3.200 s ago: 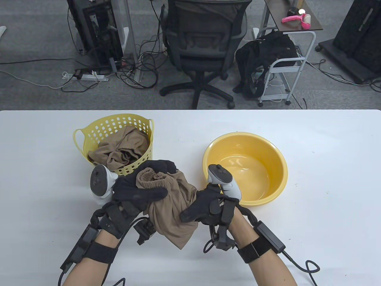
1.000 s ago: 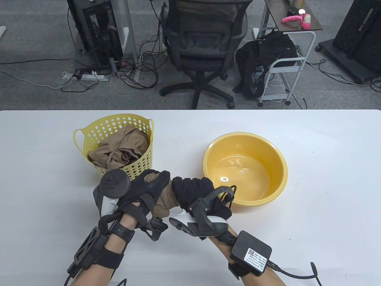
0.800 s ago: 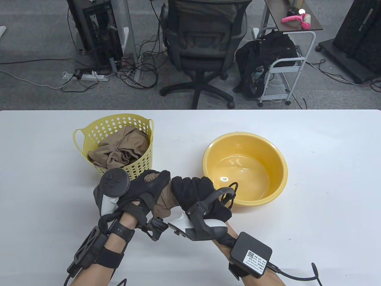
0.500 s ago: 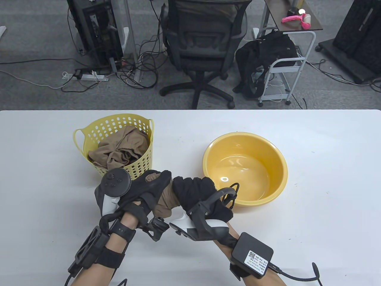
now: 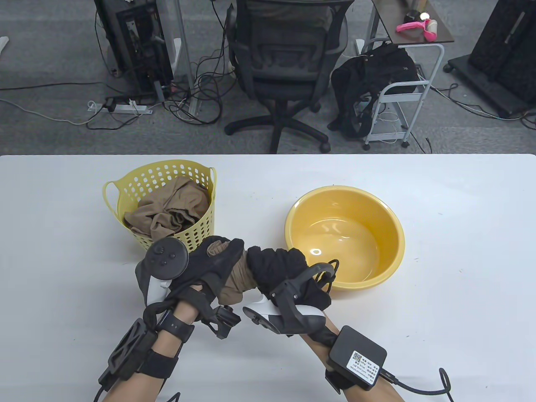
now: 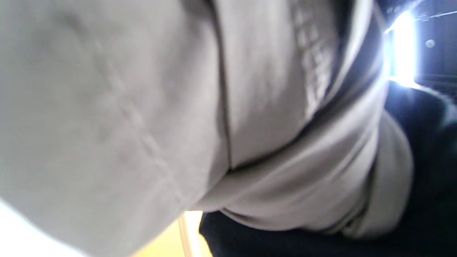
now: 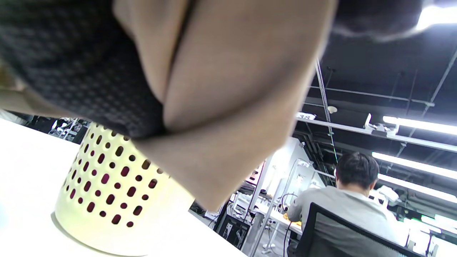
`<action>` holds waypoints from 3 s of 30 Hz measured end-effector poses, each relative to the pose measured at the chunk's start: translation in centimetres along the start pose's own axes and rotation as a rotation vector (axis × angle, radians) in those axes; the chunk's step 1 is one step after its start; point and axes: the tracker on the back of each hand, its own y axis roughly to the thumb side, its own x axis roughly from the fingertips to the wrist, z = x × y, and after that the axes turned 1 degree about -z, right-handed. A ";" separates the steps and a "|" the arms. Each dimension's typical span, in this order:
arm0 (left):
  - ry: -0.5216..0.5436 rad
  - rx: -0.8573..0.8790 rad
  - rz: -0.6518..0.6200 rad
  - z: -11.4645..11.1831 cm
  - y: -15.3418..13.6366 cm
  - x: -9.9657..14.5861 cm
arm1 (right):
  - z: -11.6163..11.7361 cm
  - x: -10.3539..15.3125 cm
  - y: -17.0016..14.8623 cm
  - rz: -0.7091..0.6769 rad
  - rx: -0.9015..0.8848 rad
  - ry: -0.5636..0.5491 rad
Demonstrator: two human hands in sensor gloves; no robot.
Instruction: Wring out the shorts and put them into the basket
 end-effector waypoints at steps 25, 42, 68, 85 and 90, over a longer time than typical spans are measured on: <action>-0.037 -0.085 -0.501 0.6 4.8 1.7 | 3.7 0.7 -4.9 0.275 -1.114 0.299; -0.101 -0.078 -0.561 0.8 5.0 1.7 | 5.3 0.6 -4.6 0.225 -1.340 0.441; -0.055 -0.242 -0.531 2.8 6.4 1.3 | 3.4 3.3 -5.5 0.301 -1.047 0.339; 0.060 -0.328 -0.444 7.4 6.9 -0.3 | 4.9 7.8 -6.0 0.355 -0.685 0.320; 0.083 -0.346 -0.426 8.6 7.2 -1.1 | 4.9 8.4 -5.9 0.354 -0.648 0.324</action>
